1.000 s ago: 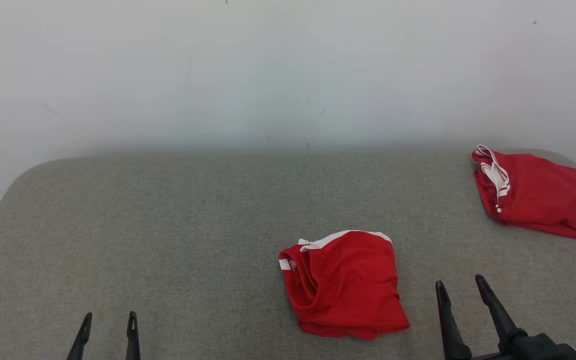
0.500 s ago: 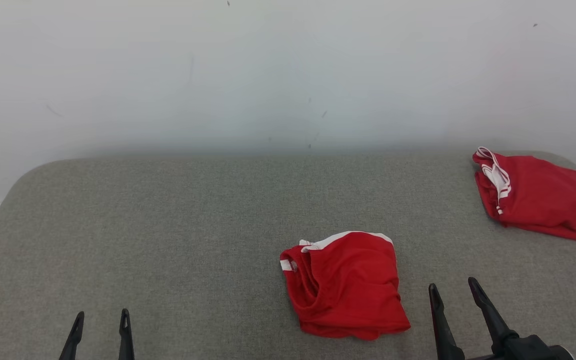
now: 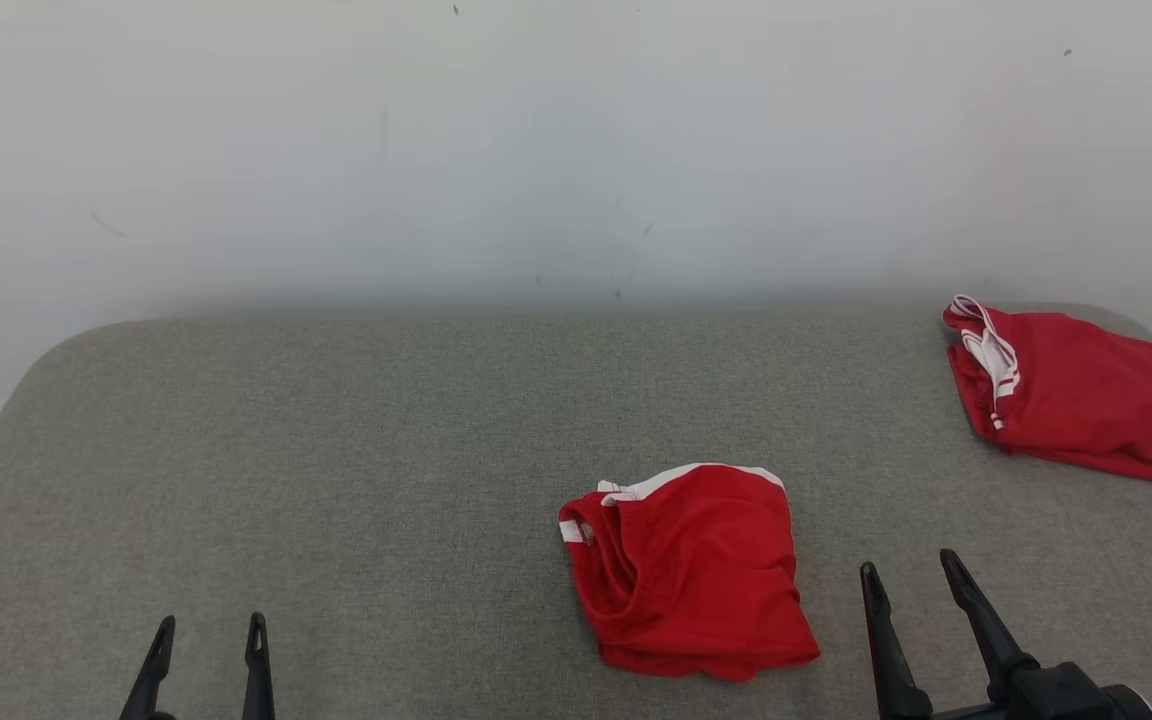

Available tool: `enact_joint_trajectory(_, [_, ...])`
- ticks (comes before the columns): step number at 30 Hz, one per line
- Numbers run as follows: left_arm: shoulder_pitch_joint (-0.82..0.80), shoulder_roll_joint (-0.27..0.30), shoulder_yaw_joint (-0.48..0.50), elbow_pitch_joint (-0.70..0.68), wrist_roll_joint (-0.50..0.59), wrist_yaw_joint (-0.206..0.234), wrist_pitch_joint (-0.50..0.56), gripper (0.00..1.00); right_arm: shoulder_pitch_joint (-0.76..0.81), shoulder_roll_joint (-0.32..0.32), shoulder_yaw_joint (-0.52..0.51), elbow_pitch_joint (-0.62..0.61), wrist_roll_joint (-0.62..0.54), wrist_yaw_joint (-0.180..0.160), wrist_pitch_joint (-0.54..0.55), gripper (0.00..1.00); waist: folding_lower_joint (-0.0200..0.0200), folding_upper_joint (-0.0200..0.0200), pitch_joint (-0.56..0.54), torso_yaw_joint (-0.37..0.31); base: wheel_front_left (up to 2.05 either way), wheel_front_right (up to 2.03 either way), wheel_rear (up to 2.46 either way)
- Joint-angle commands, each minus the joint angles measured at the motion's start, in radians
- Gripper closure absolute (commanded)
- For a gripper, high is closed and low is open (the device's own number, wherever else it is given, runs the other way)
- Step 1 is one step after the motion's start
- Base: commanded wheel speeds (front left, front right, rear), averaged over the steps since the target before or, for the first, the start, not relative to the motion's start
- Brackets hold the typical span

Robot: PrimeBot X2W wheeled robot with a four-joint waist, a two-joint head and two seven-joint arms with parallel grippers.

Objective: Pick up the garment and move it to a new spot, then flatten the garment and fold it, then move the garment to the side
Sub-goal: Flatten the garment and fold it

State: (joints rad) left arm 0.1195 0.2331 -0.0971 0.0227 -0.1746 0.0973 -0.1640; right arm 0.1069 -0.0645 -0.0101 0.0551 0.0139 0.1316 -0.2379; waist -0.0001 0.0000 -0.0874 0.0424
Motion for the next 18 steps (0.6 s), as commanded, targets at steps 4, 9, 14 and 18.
enact_joint_trajectory(4, [0.015, 0.0, 0.003, -0.007, -0.01, 0.005, 0.002, 0.0, 0.002, 0.008, -0.015, -0.008, -0.003, -0.003, 0.009, 0.0, 0.0001, 0.0, 0.0, 0.0, 0.0, 0.0, 0.0])
enact_joint_trajectory(9, [0.018, 0.001, 0.005, -0.003, -0.018, 0.007, -0.004, 0.0, 0.011, 0.011, -0.028, -0.004, 0.007, -0.003, 0.02, 0.0, 0.0001, 0.0, -0.001, 0.0, 0.0, 0.0, 0.0])
enact_joint_trajectory(14, [0.015, 0.001, 0.005, 0.001, -0.028, 0.008, -0.01, 0.0, 0.012, 0.013, -0.034, 0.001, 0.018, -0.003, 0.026, 0.0, 0.0001, 0.0, 0.001, 0.0, 0.0, 0.0, 0.0])
enact_joint_trajectory(18, [0.015, 0.0, 0.004, -0.002, -0.037, 0.01, -0.009, 0.0, 0.012, 0.014, -0.034, 0.003, 0.023, -0.003, 0.03, 0.0, 0.0001, 0.0, 0.003, 0.0, 0.0, 0.0, 0.0])
